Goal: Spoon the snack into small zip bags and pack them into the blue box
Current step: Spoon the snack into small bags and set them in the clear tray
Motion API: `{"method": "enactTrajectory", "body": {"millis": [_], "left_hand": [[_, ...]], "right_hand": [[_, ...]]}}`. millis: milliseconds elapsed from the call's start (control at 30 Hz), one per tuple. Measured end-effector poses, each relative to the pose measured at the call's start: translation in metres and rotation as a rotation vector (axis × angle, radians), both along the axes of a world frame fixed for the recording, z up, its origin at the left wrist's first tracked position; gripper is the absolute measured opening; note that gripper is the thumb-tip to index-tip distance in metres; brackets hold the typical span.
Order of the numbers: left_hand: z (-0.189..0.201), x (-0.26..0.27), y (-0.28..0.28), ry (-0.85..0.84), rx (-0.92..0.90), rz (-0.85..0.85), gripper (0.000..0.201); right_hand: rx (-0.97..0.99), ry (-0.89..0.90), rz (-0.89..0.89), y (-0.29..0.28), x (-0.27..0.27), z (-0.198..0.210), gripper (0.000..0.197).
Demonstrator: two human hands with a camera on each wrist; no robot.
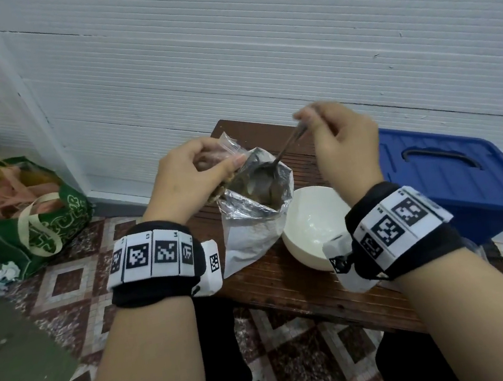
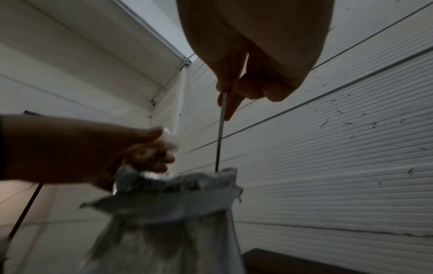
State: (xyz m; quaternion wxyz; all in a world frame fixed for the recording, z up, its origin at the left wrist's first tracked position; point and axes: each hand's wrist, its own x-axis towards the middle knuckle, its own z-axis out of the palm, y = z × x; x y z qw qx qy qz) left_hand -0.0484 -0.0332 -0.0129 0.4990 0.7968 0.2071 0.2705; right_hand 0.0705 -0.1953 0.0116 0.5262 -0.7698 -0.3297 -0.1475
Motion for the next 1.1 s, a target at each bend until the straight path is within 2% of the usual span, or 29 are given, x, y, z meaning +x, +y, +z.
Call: {"method": "enactTrajectory", "body": {"millis": [100, 167, 233, 367, 433, 633, 800, 933, 1100], "left_hand": [[-0.002, 0.001, 0.001, 0.019, 0.016, 0.012, 0.030], [-0.003, 0.002, 0.002, 0.024, 0.016, 0.015, 0.032], [-0.004, 0.002, 0.003, 0.023, 0.013, 0.011, 0.033], [-0.004, 0.002, 0.003, 0.012, 0.006, 0.008, 0.035], [-0.004, 0.002, 0.003, 0.012, -0.003, 0.006, 0.034], [-0.004, 0.001, 0.003, 0.022, -0.015, -0.001, 0.041], [-0.003, 0.001, 0.002, 0.010, -0.016, 0.003, 0.037], [0.000, -0.001, 0.001, -0.005, -0.004, 0.024, 0.028], [0.003, -0.004, 0.003, 0.045, 0.059, 0.041, 0.034]], "right_hand": [[-0.149, -0.122, 0.132, 0.004, -0.004, -0.017, 0.017], [-0.249, -0.255, 0.160, 0.008, -0.007, -0.028, 0.017], [-0.334, -0.307, 0.187, 0.010, -0.008, -0.038, 0.018], [-0.385, -0.189, 0.242, 0.012, -0.012, -0.047, 0.018], [-0.338, -0.074, 0.241, 0.012, -0.014, -0.046, 0.017], [-0.158, 0.226, 0.093, 0.012, -0.013, -0.041, 0.019], [-0.018, 0.354, -0.087, 0.006, -0.004, -0.034, 0.025], [0.056, 0.377, -0.202, 0.000, 0.003, -0.025, 0.027], [0.099, 0.438, -0.285, -0.007, 0.014, -0.011, 0.026]]}}
